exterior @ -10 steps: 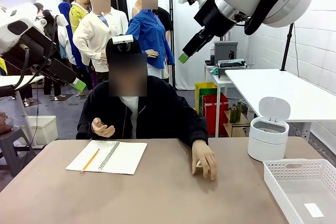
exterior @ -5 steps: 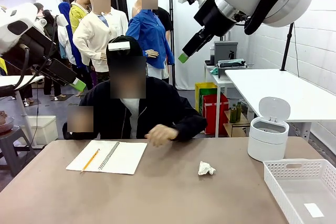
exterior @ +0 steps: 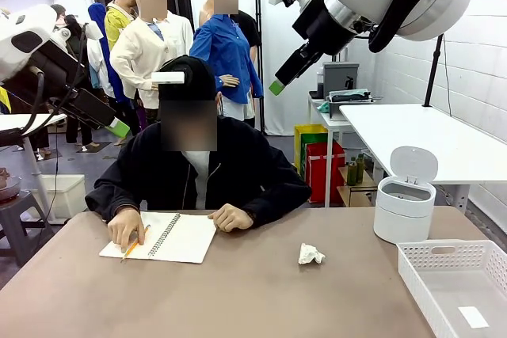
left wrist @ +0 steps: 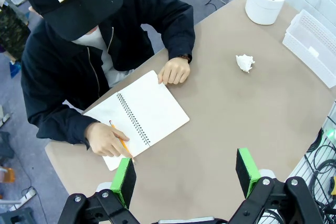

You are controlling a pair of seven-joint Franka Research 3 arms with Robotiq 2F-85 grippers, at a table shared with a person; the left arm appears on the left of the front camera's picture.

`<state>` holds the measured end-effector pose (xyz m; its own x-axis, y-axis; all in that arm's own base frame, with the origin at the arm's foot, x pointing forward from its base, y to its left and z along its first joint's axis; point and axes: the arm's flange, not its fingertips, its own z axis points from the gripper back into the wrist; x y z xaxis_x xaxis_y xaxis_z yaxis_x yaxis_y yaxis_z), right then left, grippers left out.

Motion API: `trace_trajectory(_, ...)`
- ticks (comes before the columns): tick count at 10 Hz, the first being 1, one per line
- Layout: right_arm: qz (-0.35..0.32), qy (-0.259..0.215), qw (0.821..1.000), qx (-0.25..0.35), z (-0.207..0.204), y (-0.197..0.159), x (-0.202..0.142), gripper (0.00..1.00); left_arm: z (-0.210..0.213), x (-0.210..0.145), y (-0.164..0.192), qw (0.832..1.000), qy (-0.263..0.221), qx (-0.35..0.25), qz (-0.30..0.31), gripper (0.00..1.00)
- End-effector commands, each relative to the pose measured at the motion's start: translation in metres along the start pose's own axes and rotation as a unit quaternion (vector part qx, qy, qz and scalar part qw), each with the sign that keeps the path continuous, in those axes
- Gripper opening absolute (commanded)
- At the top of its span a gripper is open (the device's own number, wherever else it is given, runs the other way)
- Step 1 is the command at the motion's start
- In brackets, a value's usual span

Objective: Sort the paper based on its condition.
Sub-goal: If a person hands you a paper, place it in the Organizing basket , and if it's crumpled, put it in the Trash can.

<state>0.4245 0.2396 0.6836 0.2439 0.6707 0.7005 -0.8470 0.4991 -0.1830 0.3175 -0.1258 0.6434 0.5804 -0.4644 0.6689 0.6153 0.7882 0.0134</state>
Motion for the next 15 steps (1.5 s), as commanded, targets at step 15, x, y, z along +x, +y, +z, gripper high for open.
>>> trace_trajectory(15, -0.014, 0.046, 0.999, 0.014, -0.0068, 0.0012, -0.0050, 1.00, 0.0005, -0.0001, 0.0004, 1.000, -0.001, 0.000, 0.001, 1.00)
